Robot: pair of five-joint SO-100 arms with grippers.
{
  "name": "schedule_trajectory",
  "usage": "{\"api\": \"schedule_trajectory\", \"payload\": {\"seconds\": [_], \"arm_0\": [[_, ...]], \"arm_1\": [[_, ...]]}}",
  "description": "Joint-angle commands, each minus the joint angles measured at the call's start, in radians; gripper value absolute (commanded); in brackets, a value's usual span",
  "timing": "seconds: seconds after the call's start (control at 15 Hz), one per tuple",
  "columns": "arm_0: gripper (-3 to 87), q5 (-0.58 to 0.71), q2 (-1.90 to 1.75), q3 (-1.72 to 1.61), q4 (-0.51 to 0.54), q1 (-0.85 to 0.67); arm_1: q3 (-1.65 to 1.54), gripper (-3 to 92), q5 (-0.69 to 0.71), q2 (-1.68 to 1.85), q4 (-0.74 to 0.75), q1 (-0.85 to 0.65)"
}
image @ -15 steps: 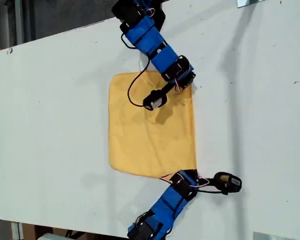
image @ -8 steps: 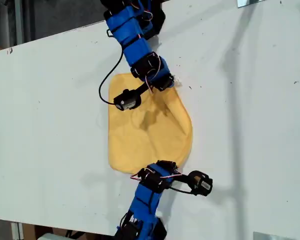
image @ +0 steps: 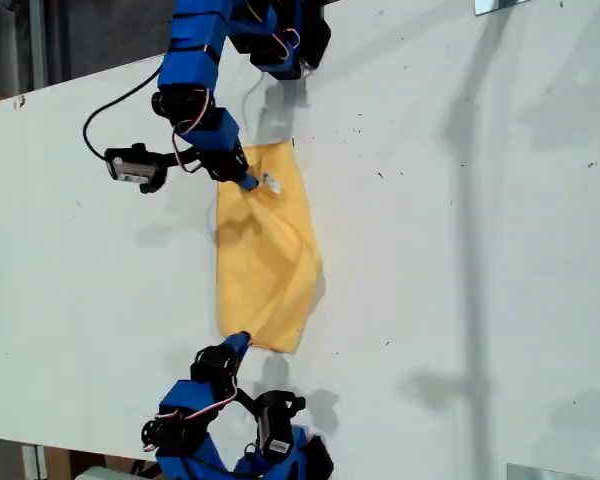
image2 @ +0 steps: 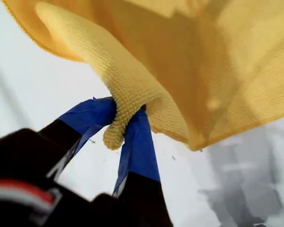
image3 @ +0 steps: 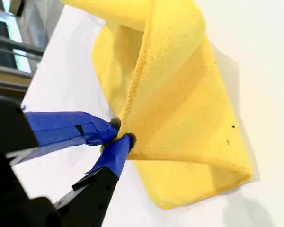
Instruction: Grasp corners of a square towel and fold twice.
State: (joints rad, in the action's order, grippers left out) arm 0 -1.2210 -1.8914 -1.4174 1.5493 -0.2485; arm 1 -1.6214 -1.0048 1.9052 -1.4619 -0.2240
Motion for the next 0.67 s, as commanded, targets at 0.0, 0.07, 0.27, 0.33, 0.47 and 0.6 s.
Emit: {"api": "schedule_trajectory", "payload": {"seconds": [0.0, 0.07, 0.27, 0.33, 0.47, 0.6], "arm_0": [[-1.8, 0.141, -0.143, -0.117, -0.075, -0.253], [-1.8, 0.204, -0.140, -0.178, -0.140, -0.351], [-1.8, 0.322, -0.115, -0.345, -0.382, -0.537], [-1.8, 0.347, -0.094, -0.370, -0.434, -0.580], [-1.8, 0.393, -0.035, -0.359, -0.492, -0.655], [-1.8, 0.430, 0.060, -0.261, -0.492, -0.713]], "arm_1": [[0.012, -0.1, 0.092, 0.091, 0.021, -0.244], [-0.003, -0.1, 0.126, 0.101, 0.038, -0.345], [-0.141, -0.1, 0.163, 0.166, 0.130, -0.534], [-0.199, -0.1, 0.166, 0.184, 0.170, -0.566], [-0.285, -0.1, 0.189, 0.198, 0.244, -0.638], [-0.293, -0.1, 0.249, 0.156, 0.327, -0.716]]}}
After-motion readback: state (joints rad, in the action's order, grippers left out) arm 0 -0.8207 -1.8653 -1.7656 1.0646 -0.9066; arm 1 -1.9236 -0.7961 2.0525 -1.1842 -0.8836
